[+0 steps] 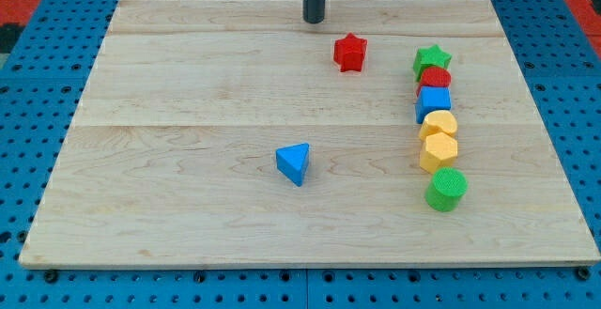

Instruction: Push red star close to the green star

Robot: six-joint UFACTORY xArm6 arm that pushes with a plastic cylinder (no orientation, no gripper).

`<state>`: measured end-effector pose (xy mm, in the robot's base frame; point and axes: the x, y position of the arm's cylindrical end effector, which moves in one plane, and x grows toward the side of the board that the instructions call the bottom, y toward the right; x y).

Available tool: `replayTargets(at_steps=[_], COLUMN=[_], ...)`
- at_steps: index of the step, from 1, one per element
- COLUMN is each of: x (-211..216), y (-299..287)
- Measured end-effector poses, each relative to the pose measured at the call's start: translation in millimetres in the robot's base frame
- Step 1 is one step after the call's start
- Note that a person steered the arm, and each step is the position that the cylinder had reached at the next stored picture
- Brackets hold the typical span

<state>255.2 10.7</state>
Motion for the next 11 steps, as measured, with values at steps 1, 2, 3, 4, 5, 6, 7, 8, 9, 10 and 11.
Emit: replayTargets(at_steps=[1, 2, 3, 4, 5, 6, 7, 8, 9, 10, 11], x=[37, 53, 60, 72, 72, 62, 44, 43, 43, 43, 14], y=[0, 0, 1, 29, 29, 34, 43, 75, 90, 110, 133])
